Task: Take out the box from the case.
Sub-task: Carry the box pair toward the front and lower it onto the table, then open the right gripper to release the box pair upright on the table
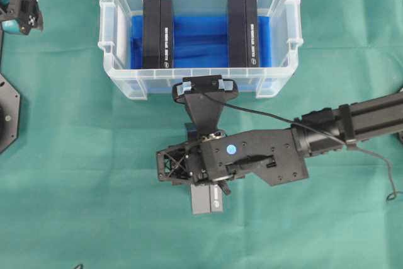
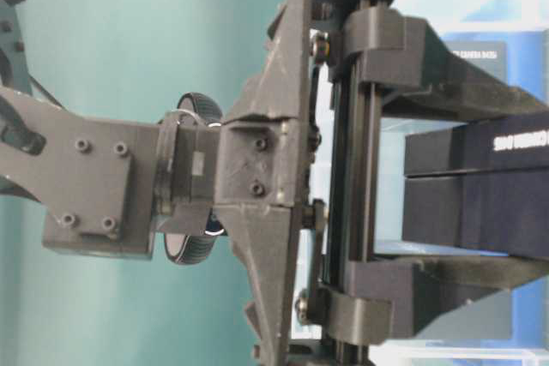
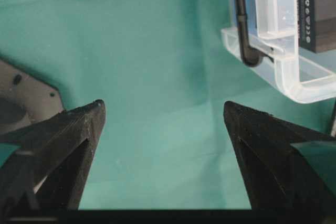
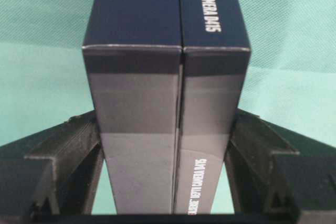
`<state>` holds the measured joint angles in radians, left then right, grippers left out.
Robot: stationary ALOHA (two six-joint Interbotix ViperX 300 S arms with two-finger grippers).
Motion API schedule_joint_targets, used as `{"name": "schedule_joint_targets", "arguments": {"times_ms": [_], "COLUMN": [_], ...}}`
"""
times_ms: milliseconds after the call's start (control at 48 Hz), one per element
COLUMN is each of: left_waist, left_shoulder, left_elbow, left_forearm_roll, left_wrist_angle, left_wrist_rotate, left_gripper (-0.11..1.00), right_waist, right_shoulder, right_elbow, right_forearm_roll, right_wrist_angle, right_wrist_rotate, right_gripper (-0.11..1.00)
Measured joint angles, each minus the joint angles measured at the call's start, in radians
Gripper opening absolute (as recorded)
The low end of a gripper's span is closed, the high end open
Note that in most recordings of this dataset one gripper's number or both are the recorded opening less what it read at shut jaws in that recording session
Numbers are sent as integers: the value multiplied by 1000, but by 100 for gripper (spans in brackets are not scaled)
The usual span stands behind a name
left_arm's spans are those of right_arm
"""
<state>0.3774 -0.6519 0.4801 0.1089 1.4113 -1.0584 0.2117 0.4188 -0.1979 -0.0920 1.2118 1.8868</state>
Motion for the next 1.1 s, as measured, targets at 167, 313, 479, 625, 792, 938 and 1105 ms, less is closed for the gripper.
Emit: {"name": "schedule_joint_targets", "arguments": {"times_ms": [167,313,479,625,792,938,1105], "left_waist": [0,0,0,0,0,0,0], "left_shoulder": [0,0,0,0,0,0,0], "left_elbow": [0,0,0,0,0,0,0], "left_forearm_roll": [0,0,2,0,0,0,0], "left_wrist_angle": [-3,-6,-6,-6,-6,-8,-8], "left_wrist_rotate": [0,-2,-2,-2,-5,-6,-6], "left_gripper": [93,93,93,93,93,93,93], "right_waist": [0,0,0,0,0,0,0], "right_shoulder": [0,0,0,0,0,0,-11], "right_elbow": [0,-2,-2,0,-2,-2,-2], "right_forearm_roll": [-9,-28,-43,-43,-44,-43,-43], "right_wrist_angle": [18,15,14,9,9,9,11], "right_wrist_rotate": [2,0,5,6,6,9,9], "right_gripper": [80,96,95,94,94,94,94]}}
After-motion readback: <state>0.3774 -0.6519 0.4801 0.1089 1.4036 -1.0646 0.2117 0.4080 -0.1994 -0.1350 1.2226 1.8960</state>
